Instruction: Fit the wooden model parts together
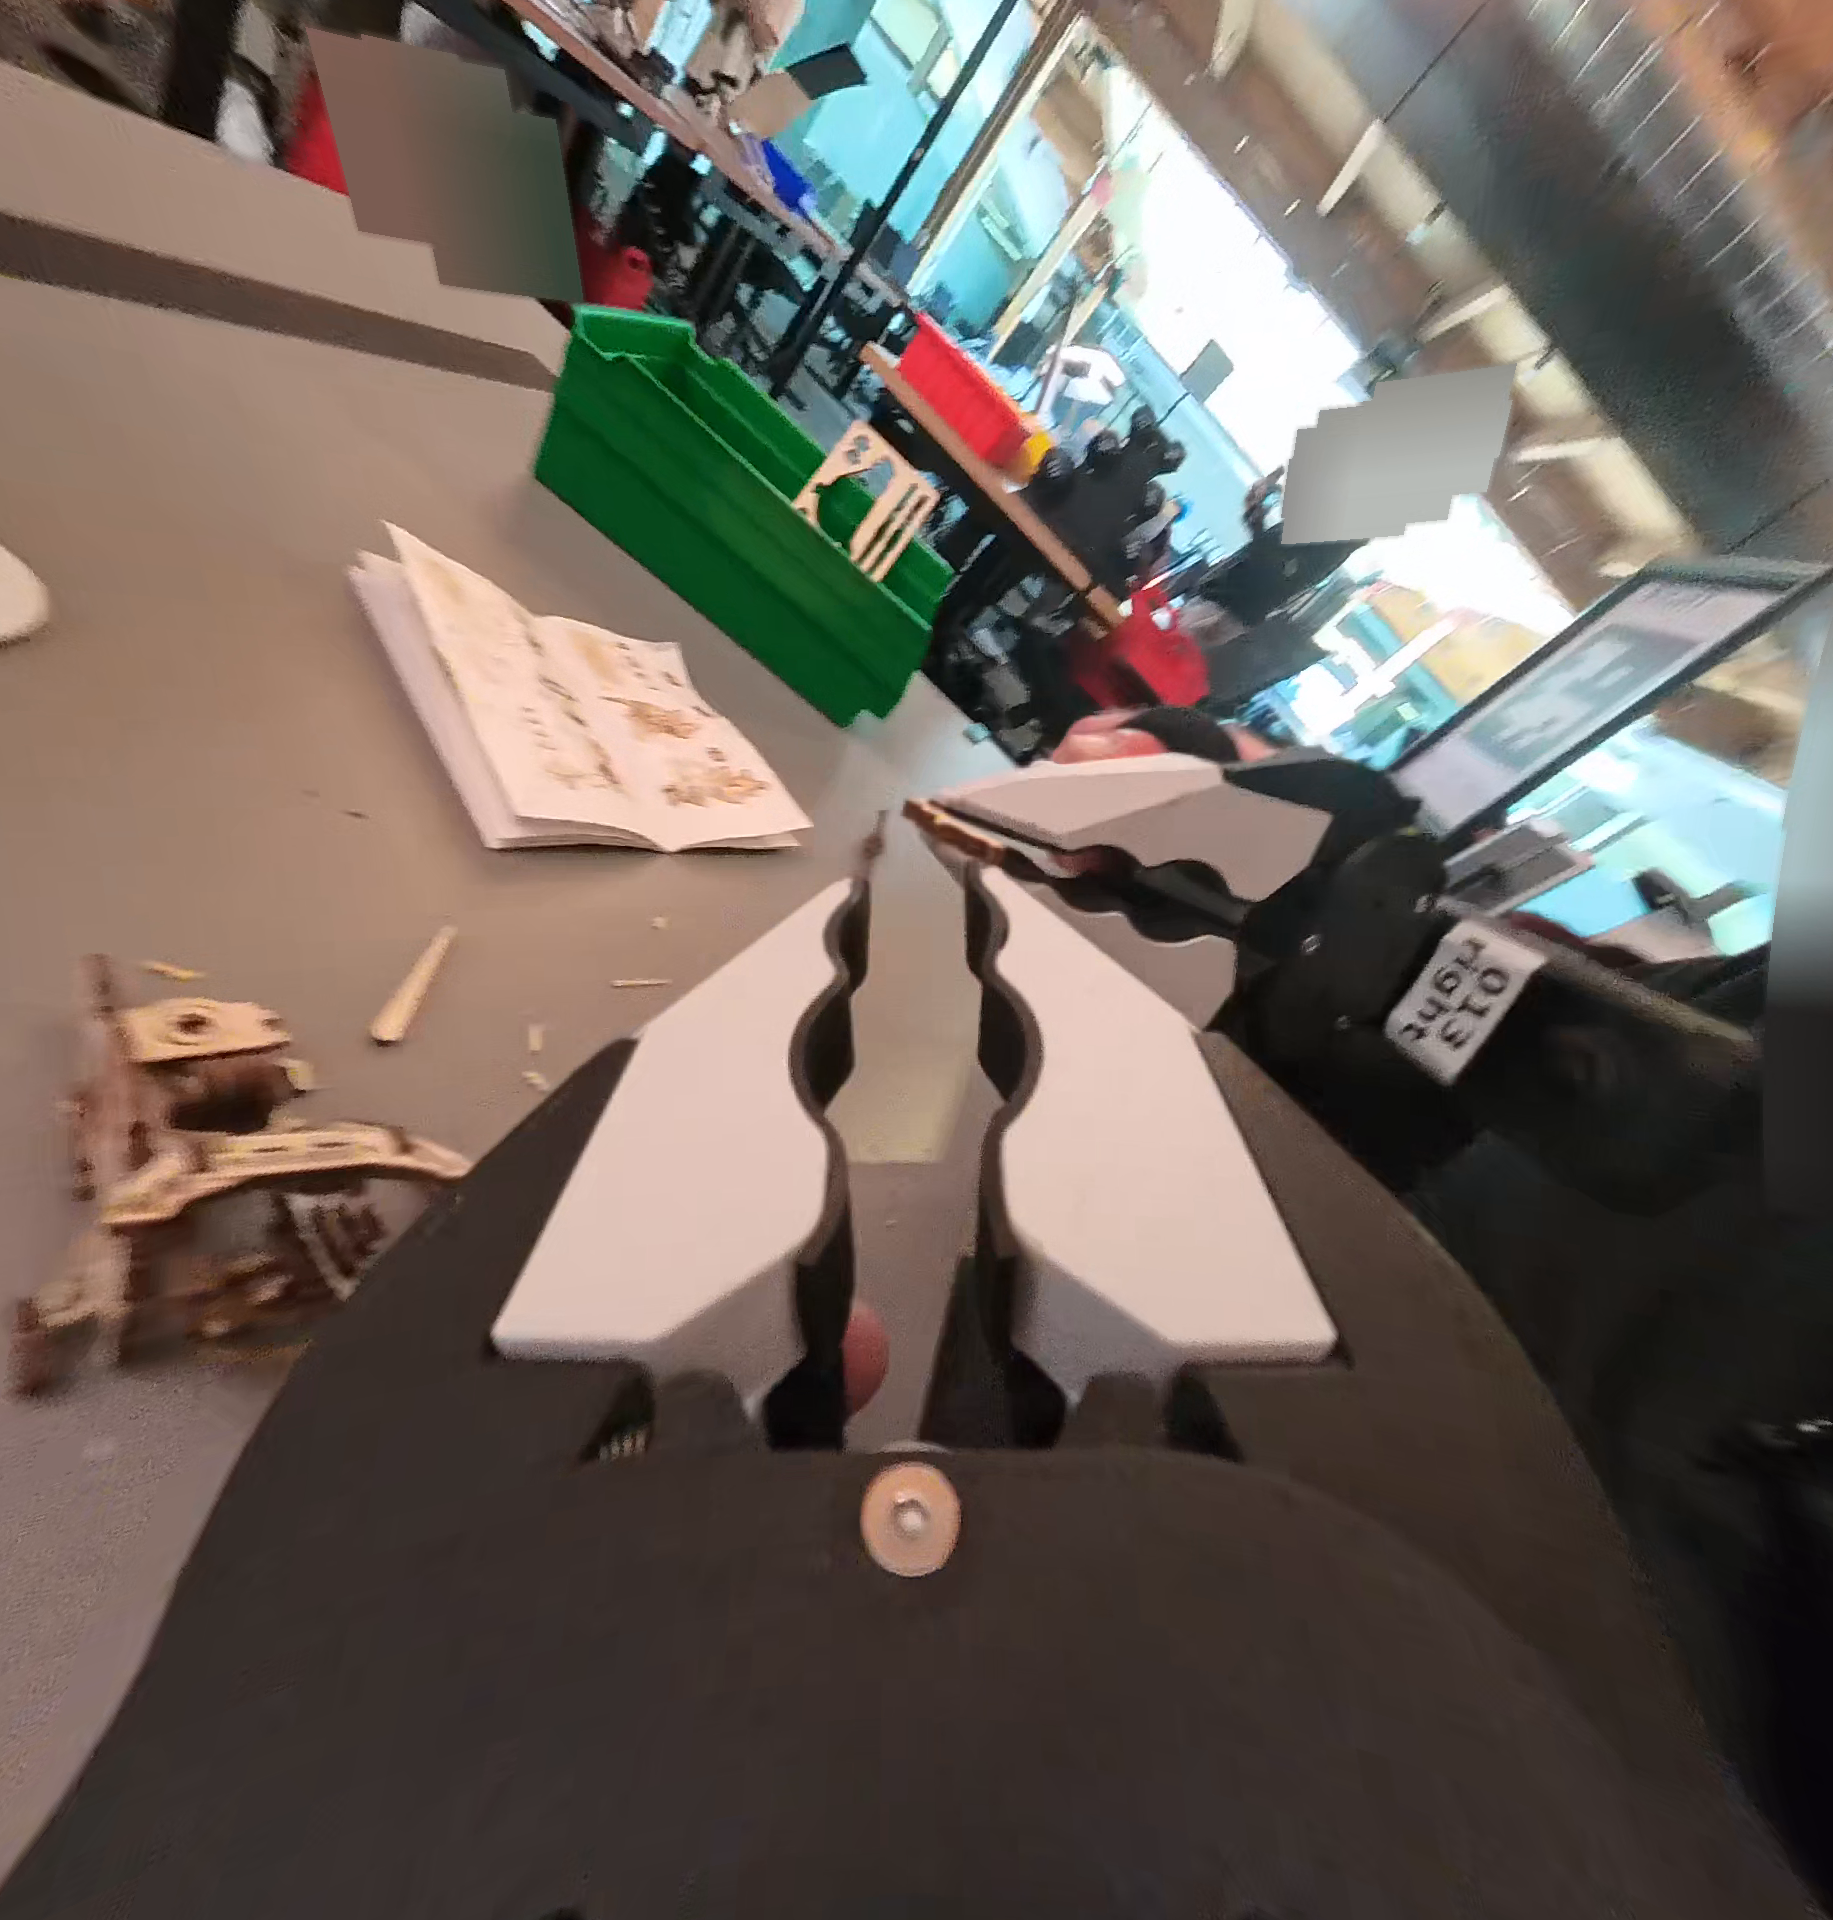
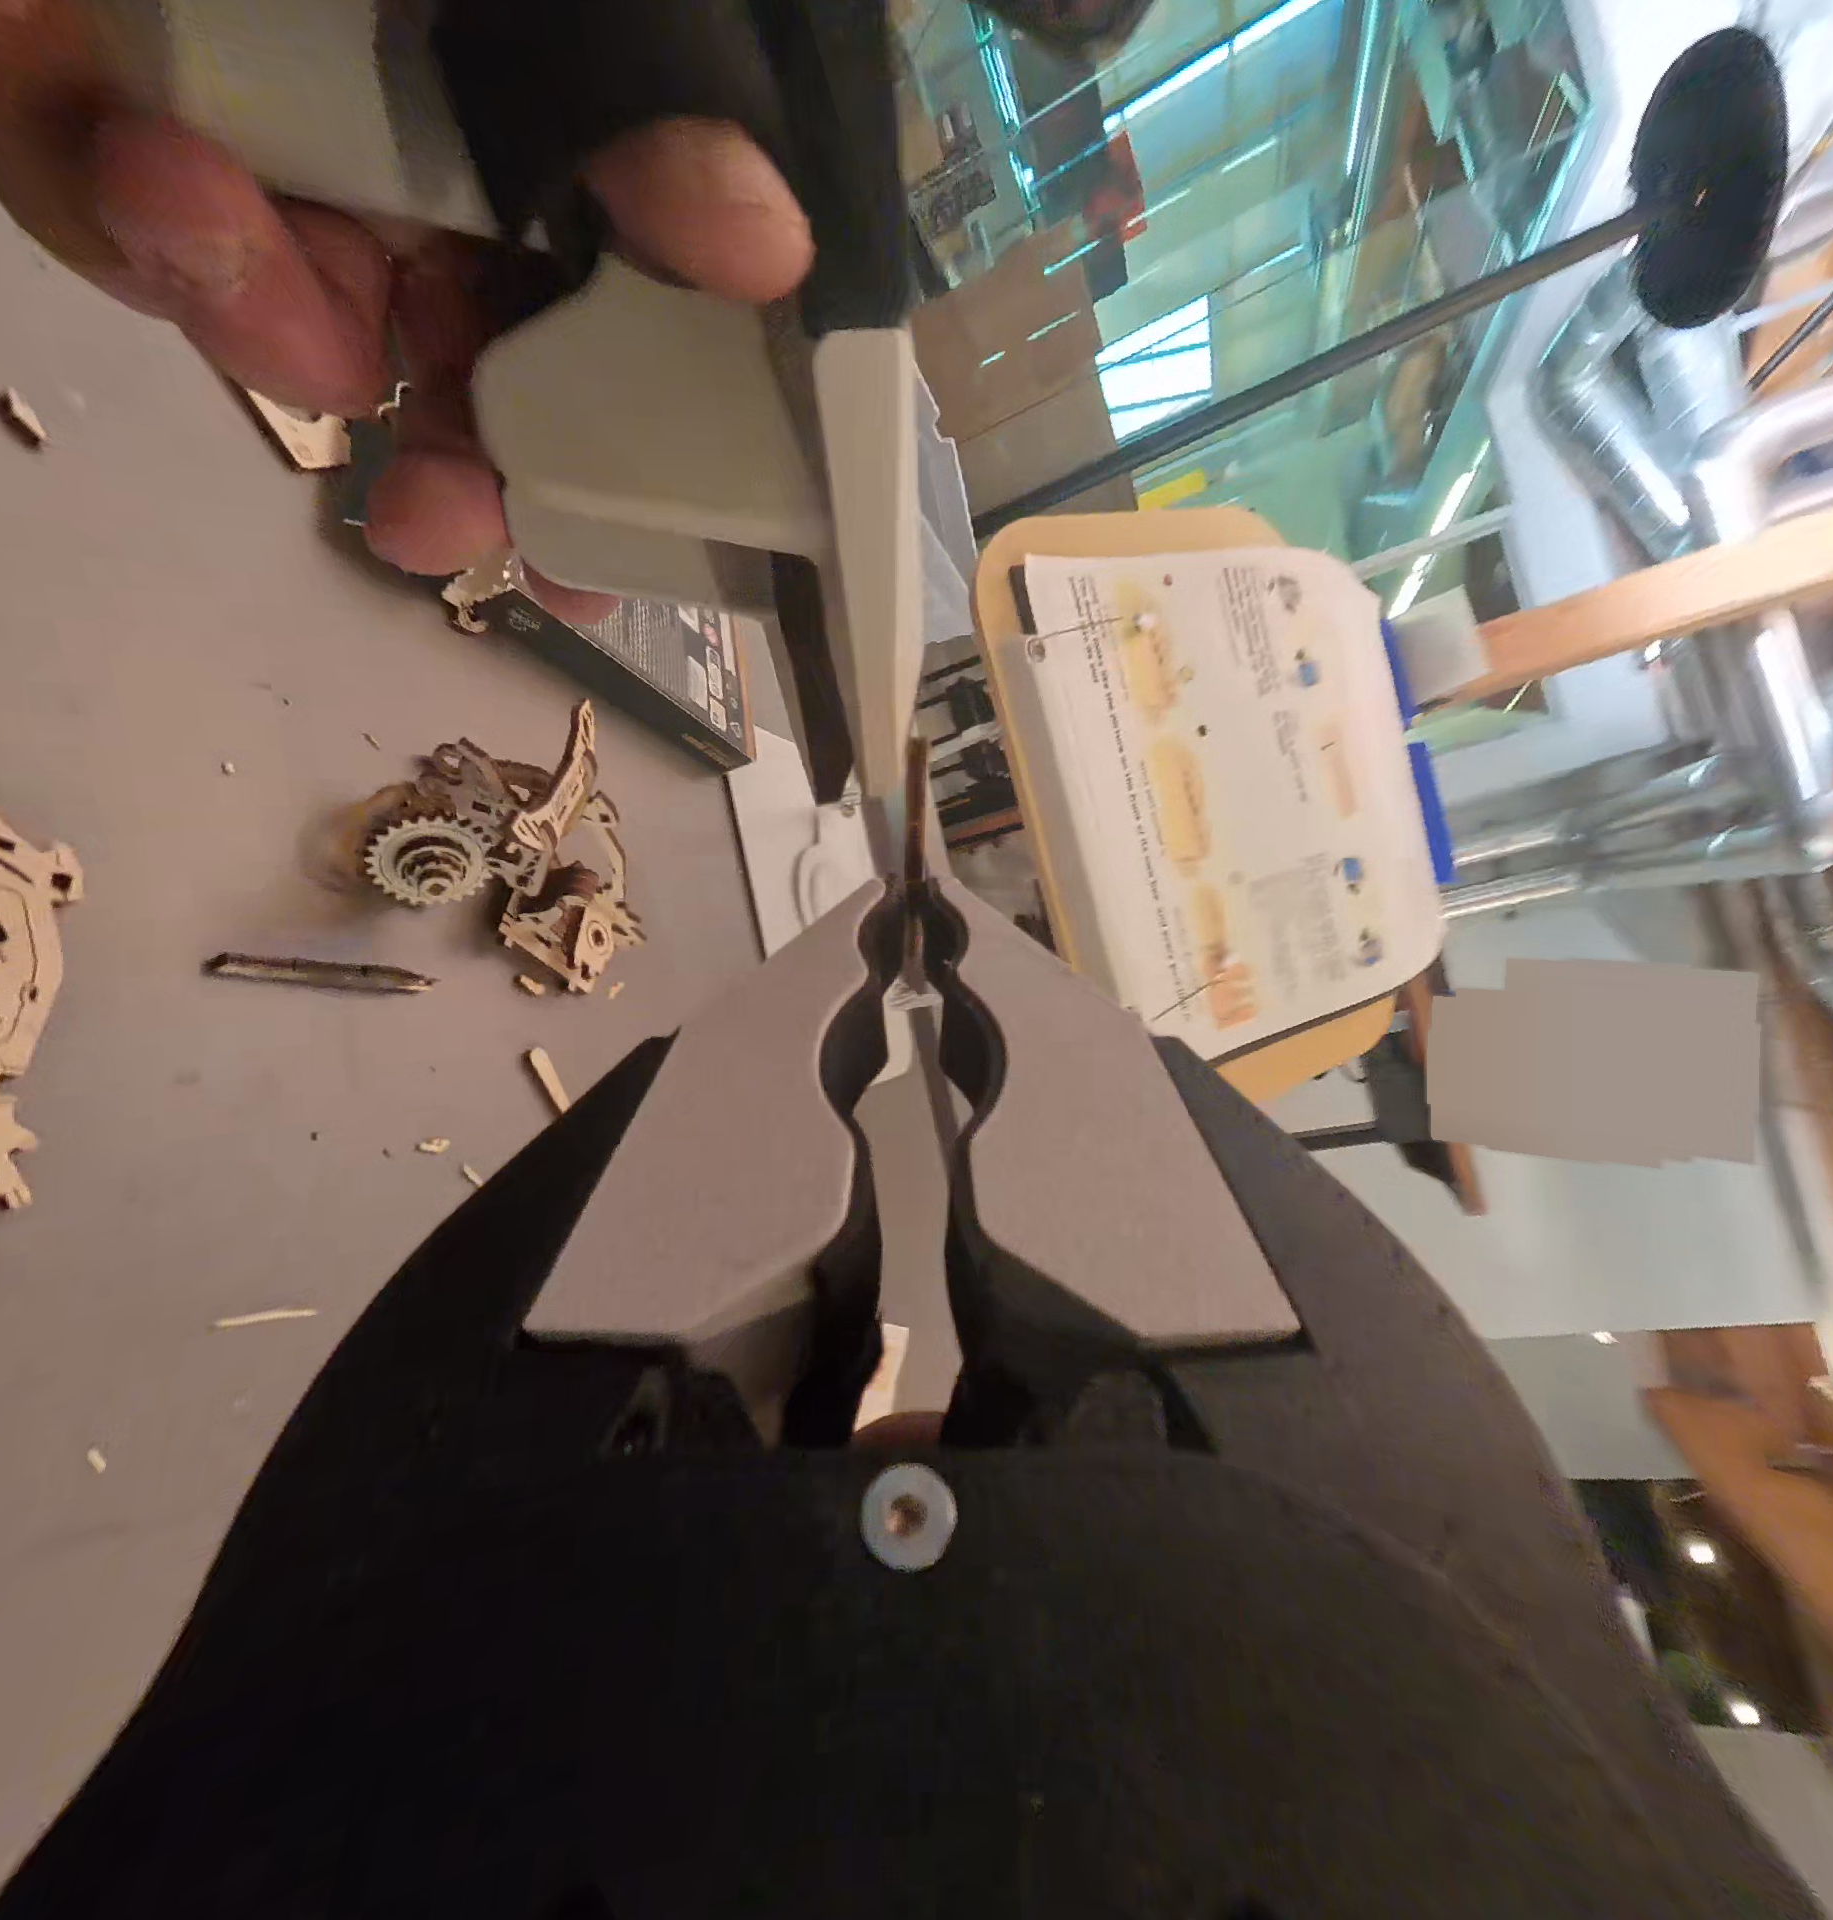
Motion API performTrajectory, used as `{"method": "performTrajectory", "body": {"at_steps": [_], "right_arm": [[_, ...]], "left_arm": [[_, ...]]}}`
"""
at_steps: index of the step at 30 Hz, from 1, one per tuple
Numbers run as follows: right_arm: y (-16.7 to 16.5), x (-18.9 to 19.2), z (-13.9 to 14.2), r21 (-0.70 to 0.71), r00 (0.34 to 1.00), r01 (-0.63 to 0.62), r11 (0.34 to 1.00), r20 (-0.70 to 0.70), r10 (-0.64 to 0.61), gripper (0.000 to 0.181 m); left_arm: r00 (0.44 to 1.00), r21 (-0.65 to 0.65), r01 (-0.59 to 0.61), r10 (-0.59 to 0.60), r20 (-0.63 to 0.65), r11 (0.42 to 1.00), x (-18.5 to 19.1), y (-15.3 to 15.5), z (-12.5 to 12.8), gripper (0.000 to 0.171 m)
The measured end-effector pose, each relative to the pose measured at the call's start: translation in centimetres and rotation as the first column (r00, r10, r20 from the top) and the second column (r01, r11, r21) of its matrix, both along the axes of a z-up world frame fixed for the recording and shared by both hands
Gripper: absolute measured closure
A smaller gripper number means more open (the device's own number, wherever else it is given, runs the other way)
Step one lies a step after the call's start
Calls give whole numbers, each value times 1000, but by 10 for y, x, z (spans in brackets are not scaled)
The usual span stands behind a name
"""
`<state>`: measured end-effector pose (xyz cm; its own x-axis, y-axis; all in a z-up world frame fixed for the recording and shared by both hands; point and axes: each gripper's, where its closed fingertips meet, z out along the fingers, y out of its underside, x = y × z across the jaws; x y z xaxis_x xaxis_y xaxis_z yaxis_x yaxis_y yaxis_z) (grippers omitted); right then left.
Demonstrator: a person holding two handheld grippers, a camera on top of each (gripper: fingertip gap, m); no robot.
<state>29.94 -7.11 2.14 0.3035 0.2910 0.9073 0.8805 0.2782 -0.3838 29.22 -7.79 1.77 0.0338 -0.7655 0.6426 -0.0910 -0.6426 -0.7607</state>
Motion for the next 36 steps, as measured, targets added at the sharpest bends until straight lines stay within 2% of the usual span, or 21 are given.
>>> {"method": "performTrajectory", "body": {"at_steps": [2, 5, 8, 12, 16, 19, 22, 23, 25, 28, 31, 33, 36], "right_arm": [[-6, 0, 3, 30, 1000, -1, 1000, 30, 0, 181], [-12, 4, 12, 61, 999, 11, 998, 39, -14, 181], [-16, 8, 16, 79, 998, 28, 996, 50, -32, 181], [-22, 7, 19, 112, 996, 22, 993, 79, -31, 181], [-26, 11, 21, 131, 996, 29, 991, 83, -40, 181], [-32, 9, 22, 114, 998, -1, 993, 65, -7, 181], [-39, 7, 22, -8, 997, -54, 999, -55, 53, 181], [-40, 8, 23, -83, 988, -78, 993, -138, 67, 181], [-42, 11, 24, -227, 959, -140, 964, -274, 75, 168], [-45, 12, 13, -442, 920, -237, 865, -388, 54, 168], [-44, 10, 9, -512, 900, -301, 804, -431, 63, 169], [-45, 7, 1, -562, 906, -321, 762, -417, 74, 177], [-42, 4, -11, -643, 899, -343, 684, -435, 42, 180]], "left_arm": [[999, -48, 24, -22, 38, 999, 2, -9, 4, 158], [994, -105, 46, -35, 107, 993, 0, -17, 13, 145], [980, -156, 63, -31, 197, 986, -1, -19, 29, 144], [984, -144, 64, -39, 174, 988, 8, -26, 28, 163], [984, -138, 65, -40, 173, 988, 12, -28, 25, 168], [989, -84, 59, -47, 138, 995, 13, -27, 20, 171], [995, 122, 85, -89, 34, 989, 16, -32, 14, 170], [994, 185, 104, -106, 4, 977, 16, -33, 13, 171], [990, 385, 136, -107, -96, 913, 15, -31, 8, 170], [975, 523, 216, -156, -157, 824, 14, -37, 13, 170], [952, 610, 300, -191, -239, 733, 14, -42, 7, 170], [941, 635, 333, -199, -274, 697, 14, -41, 3, 170], [923, 673, 379, -205, -327, 635, 12, -37, -7, 170]]}}
